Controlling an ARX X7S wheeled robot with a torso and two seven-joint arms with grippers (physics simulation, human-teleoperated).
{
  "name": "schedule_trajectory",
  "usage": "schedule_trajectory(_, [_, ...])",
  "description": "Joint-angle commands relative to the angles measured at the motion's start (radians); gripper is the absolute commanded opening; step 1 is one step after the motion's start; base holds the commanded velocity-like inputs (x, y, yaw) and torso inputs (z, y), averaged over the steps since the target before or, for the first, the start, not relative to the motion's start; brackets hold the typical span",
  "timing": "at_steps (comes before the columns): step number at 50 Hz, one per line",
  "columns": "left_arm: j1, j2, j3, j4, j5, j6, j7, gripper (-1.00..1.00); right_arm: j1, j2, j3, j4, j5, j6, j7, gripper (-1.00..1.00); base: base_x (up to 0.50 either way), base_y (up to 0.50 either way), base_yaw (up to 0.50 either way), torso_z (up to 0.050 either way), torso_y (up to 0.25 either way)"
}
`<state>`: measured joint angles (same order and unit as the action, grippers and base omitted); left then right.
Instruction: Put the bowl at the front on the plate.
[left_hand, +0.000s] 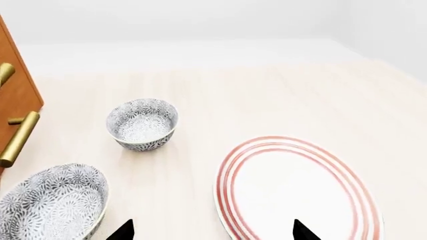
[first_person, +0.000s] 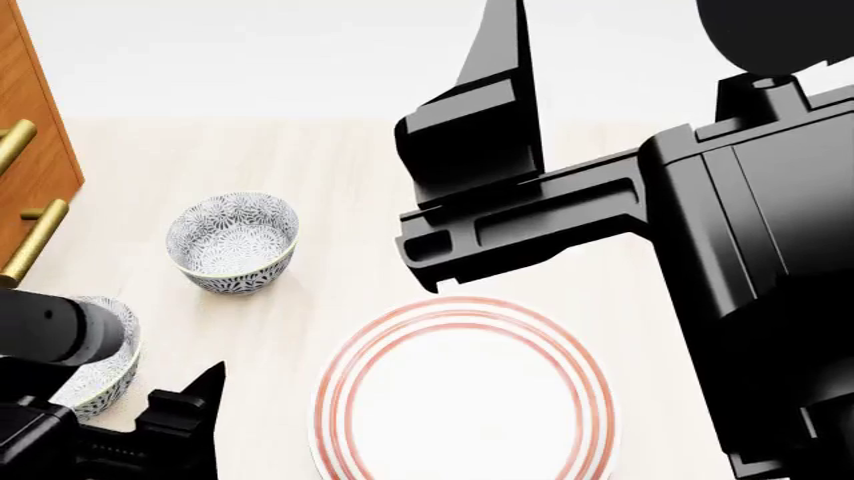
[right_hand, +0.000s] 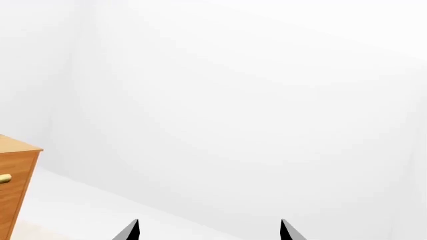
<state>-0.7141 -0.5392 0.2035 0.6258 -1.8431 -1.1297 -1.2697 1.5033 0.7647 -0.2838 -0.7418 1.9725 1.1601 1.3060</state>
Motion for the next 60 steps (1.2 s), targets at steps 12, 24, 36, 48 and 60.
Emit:
schedule_trajectory(12, [0.100,0.002,0.014,-0.019,0.141,-0.010,0.106,1.00,-0.004,0.007,-0.007,-0.005,-0.012,-0.010,-0.013,1.00,0.00,0.00,0.00,0.000,0.000])
schedule_trajectory(24, [0.145,-0.001,0.030,-0.033,0.208,-0.010,0.142,1.00,-0.012,0.009,-0.009,-0.010,-0.021,-0.015,-0.021,1.00,0.00,0.00,0.00,0.000,0.000])
schedule_trajectory(36, [0.178,0.004,0.061,-0.041,0.276,-0.011,0.179,1.00,-0.022,0.007,-0.011,-0.012,-0.035,-0.019,-0.035,1.00,0.00,0.00,0.00,0.000,0.000])
schedule_trajectory(48, [0.211,0.007,0.086,-0.067,0.346,0.001,0.232,1.00,-0.018,0.012,-0.017,-0.015,-0.030,-0.028,-0.031,1.00,0.00,0.00,0.00,0.000,0.000])
schedule_trajectory(60, [0.236,0.010,0.111,-0.089,0.413,0.017,0.275,1.00,-0.023,0.013,-0.016,-0.016,-0.047,-0.027,-0.051,1.00,0.00,0.00,0.00,0.000,0.000])
